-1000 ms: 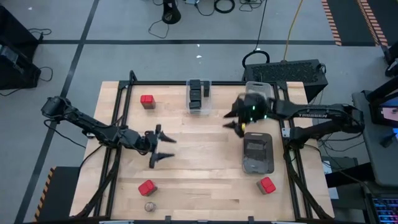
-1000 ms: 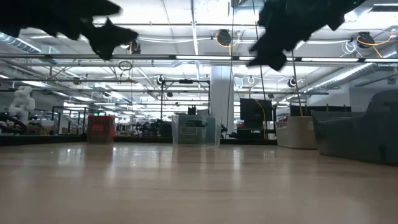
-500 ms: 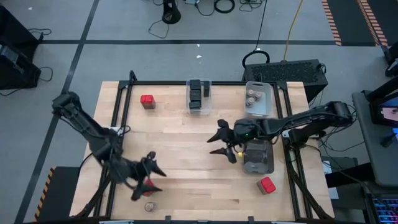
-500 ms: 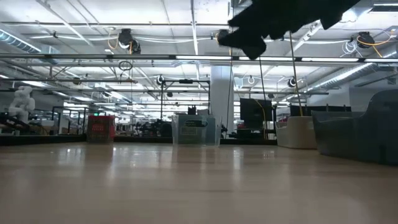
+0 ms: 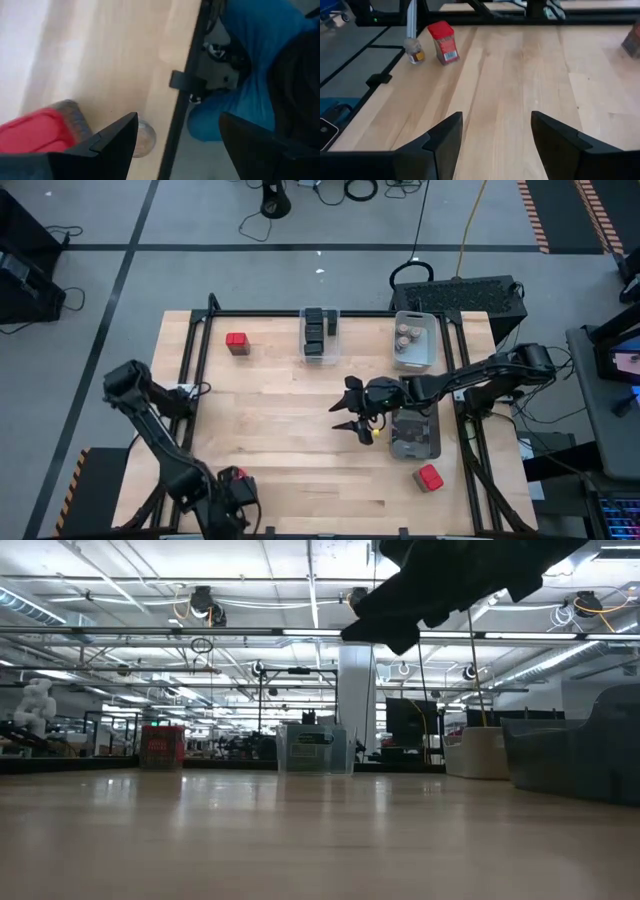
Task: Sort spices by type
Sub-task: Put the transparent seasoning bottle into the gray bin
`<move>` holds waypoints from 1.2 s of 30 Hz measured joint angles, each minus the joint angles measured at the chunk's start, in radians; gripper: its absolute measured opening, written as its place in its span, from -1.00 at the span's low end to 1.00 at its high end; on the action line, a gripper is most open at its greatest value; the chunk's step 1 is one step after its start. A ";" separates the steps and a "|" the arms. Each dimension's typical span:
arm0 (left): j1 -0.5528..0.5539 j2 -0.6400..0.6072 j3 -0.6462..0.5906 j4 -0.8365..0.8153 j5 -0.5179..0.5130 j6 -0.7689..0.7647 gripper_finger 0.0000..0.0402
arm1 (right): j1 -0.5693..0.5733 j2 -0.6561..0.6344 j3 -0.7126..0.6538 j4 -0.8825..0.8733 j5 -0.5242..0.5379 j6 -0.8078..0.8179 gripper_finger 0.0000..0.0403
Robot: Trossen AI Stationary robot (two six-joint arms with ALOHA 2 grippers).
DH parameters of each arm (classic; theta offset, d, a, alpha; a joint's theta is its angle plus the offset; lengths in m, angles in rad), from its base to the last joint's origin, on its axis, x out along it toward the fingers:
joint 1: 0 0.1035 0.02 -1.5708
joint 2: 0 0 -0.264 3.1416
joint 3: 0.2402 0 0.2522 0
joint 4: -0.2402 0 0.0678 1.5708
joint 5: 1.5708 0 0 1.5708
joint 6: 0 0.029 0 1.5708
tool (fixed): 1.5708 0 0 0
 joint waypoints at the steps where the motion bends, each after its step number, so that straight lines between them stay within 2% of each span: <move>1: -0.002 0.016 0.009 0.000 0.004 0.006 0.40 | 0.004 0.000 0.000 0.012 0.000 -0.008 0.09; 6: -0.004 0.083 0.016 -0.001 0.010 0.106 0.40 | 0.018 0.000 0.000 0.048 0.000 -0.023 0.09; 11: -0.019 0.142 0.016 -0.018 0.071 0.237 0.40 | 0.034 0.000 0.000 0.043 0.000 -0.023 0.09; 17: -0.027 0.184 0.015 -0.107 0.107 0.277 0.40 | 0.039 0.000 0.000 0.043 0.001 -0.023 0.09; 29: -0.028 0.221 0.015 -0.101 0.091 0.385 0.40 | 0.039 0.000 0.000 0.043 0.002 -0.041 0.09; 36: -0.027 0.248 0.014 -0.102 0.120 0.400 0.40 | 0.039 0.000 0.000 0.042 0.002 -0.049 0.09</move>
